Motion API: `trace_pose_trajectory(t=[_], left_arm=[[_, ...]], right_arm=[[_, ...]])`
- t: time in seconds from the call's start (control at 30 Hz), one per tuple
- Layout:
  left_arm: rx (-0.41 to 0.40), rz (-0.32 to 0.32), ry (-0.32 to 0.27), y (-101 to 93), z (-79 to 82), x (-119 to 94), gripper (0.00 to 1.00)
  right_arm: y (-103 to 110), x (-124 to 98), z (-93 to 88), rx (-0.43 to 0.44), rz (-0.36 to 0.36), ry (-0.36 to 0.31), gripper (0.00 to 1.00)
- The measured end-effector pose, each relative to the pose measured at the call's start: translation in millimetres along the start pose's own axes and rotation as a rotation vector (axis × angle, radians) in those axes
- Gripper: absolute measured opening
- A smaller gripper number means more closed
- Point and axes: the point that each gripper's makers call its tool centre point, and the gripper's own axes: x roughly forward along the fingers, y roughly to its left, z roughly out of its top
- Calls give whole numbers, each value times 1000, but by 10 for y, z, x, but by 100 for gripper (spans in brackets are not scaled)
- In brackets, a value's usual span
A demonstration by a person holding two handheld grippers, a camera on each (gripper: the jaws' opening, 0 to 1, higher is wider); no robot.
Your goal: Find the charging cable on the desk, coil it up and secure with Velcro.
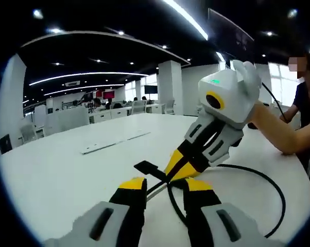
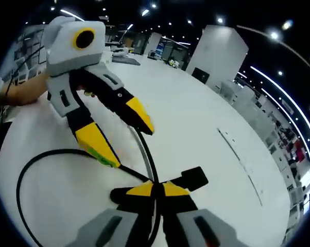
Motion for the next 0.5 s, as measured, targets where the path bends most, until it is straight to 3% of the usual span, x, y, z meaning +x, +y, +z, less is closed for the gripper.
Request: trace_pose_trajectory(t=[0.07,0.5], left_arm=[[-17,-13,20,-2,-51,13,52],[-60,0,68,45,-220,73,49]], right_arm=[[-3,-1,-2,4,2,-3,7],[0,-4,5,-5,3,-4,8]])
